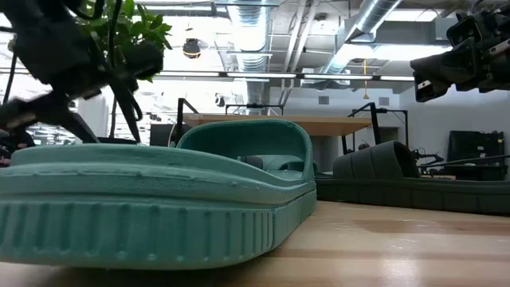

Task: Pick and place slides into the shelf
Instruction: Put the left black pair of slippers on the shelf

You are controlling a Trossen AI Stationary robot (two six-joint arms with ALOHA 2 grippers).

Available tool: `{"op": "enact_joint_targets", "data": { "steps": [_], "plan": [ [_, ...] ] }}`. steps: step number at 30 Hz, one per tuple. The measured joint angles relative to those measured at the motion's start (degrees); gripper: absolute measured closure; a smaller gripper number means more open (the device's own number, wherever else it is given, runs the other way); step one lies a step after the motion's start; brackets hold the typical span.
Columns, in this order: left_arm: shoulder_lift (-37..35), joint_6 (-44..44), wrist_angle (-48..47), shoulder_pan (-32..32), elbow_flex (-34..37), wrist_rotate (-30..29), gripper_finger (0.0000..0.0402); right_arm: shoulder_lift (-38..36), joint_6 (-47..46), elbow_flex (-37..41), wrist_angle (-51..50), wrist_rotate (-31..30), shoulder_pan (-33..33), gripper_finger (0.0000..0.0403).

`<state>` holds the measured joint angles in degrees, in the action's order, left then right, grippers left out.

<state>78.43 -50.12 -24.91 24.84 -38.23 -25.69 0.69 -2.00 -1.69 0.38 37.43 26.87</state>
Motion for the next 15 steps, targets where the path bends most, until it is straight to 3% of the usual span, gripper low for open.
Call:
{"op": "enact_joint_targets", "data": {
  "steps": [5,15],
  "plan": [
    [5.1,-2.9,0.1,0.0,0.0,-4.6,0.0223,0.0,0.0,0.0,0.0,0.0,0.0,0.0403],
    [7.0,-4.2,0.5,0.0,0.0,-5.1,0.0223,0.0,0.0,0.0,0.0,0.0,0.0,0.0403]
  ]
}}
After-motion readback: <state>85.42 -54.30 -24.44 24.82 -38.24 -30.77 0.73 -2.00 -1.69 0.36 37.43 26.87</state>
